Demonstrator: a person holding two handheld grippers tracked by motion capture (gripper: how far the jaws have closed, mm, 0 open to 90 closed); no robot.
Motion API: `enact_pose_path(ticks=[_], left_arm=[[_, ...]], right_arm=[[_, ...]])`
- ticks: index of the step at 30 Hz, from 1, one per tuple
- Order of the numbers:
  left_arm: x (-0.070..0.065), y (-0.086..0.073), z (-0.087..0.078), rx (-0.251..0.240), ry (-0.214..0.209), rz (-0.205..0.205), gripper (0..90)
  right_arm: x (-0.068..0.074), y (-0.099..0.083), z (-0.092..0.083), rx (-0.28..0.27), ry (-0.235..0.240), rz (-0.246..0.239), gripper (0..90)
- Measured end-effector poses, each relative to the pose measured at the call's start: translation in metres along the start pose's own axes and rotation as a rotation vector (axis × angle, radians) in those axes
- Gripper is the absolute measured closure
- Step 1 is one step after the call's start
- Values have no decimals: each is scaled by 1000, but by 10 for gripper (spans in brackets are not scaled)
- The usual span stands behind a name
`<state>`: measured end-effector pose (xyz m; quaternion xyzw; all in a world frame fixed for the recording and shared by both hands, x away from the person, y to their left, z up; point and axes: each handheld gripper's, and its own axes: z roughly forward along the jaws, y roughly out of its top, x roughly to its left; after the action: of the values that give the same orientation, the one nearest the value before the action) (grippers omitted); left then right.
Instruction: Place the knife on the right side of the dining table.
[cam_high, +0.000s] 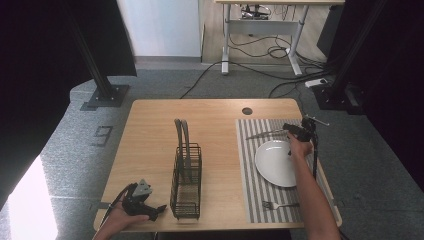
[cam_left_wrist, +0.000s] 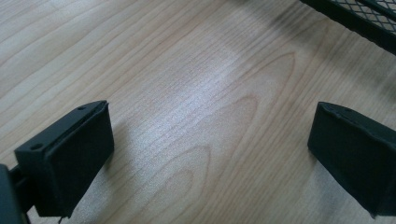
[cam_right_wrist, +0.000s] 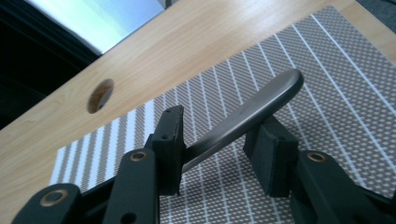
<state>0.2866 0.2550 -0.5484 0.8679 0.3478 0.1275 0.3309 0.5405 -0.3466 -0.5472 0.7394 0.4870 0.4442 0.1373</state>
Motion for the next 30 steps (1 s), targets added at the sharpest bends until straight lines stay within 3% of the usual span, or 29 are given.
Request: enact_pose_path(ticks=[13,17,22,26,30], left_arm=[[0,0,0,0,0,0,1],[0,0,0,0,0,0,1],[0,0,0,0,0,0,1],[0,0,0,0,0,0,1],[0,0,0,0,0,0,0]], right_arm=[[1,0,1,36,-54,12,532],[2,0,-1,46,-84,-27,535],[2,1,-4,60,-97,-25,497],[10,5,-9,45,-73,-146,472],[25,10,-7,74,-40,-203,461]])
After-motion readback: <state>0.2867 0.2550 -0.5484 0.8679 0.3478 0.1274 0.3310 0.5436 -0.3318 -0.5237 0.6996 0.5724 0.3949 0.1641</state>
